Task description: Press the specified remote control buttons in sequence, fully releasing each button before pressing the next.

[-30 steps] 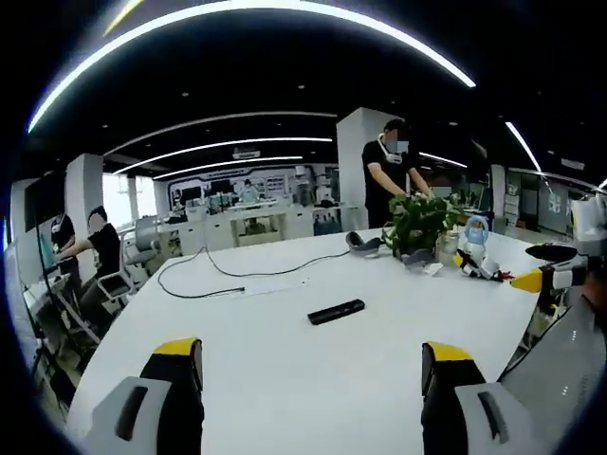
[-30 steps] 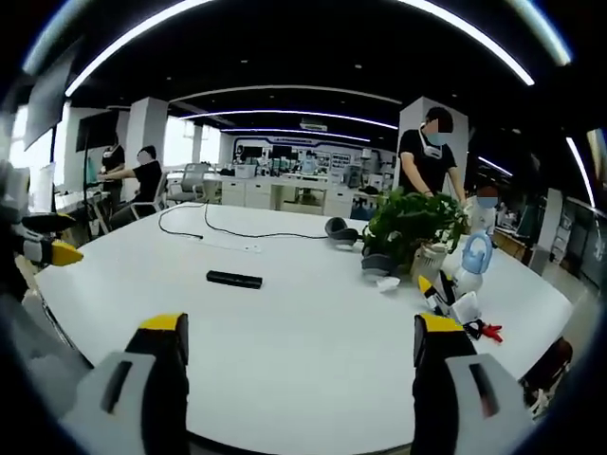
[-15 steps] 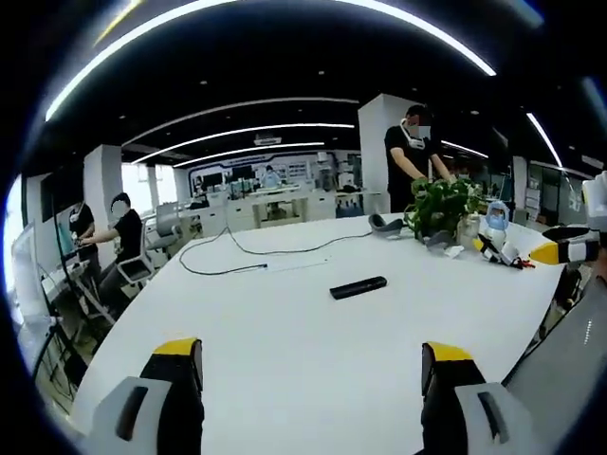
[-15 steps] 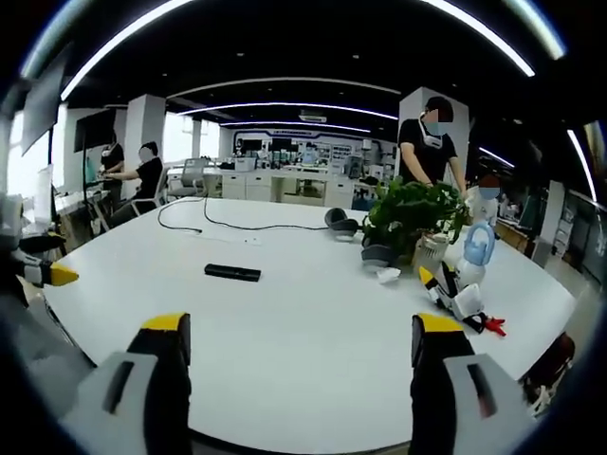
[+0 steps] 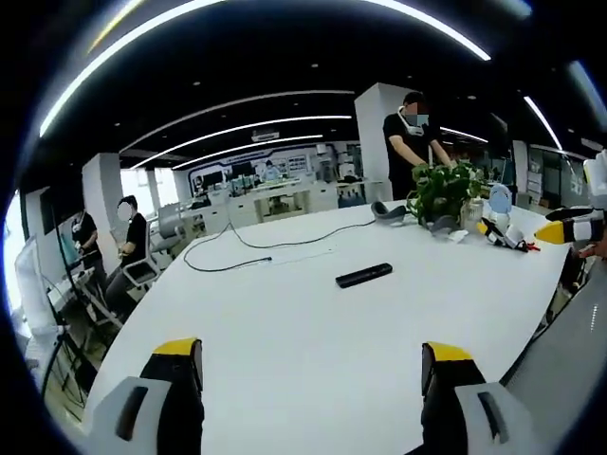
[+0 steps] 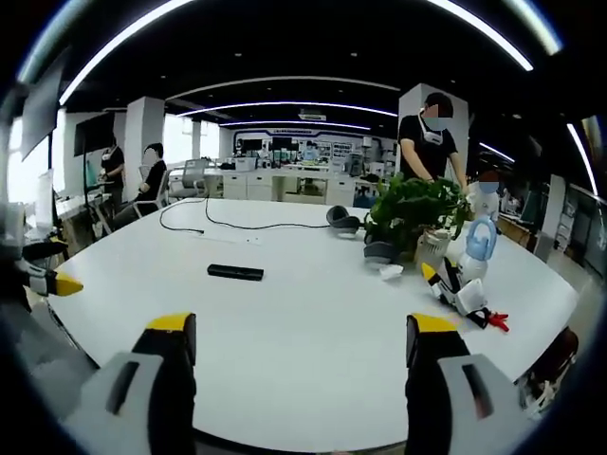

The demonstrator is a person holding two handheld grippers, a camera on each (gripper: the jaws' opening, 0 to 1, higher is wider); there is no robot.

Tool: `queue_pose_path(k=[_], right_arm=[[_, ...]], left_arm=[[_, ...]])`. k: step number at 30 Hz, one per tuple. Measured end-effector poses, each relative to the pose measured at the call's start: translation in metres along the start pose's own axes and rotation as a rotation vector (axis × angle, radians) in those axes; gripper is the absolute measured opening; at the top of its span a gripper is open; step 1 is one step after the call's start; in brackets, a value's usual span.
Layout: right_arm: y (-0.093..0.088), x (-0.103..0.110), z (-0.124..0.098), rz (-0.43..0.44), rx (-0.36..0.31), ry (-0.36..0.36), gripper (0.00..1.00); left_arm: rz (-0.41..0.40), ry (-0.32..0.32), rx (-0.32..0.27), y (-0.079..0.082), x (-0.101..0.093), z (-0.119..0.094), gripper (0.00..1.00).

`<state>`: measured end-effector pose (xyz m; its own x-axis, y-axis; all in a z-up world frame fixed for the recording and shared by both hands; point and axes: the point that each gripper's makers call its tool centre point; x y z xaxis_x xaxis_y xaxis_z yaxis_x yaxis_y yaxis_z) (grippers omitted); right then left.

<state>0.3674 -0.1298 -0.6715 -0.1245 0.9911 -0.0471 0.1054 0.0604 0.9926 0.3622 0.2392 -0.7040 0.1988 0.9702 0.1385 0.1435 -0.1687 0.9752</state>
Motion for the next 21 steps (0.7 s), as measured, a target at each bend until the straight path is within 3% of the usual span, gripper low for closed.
queue_pose_path(k=[21], right_arm=[[-0.0020,0.0054,0.0003,-0.007,0.013,0.024,0.90]], left_arm=[[0.015,0.012,0.023,-0.0048,0.0035,-0.0010,1.00]])
Point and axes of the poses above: the point that each gripper's makers call its tool centre point, and the gripper's own axes: z roughly forward along the fingers, x roughly to its left, y roughly out of its top, and after that the axes turned 13 degrees about -x, right-handed
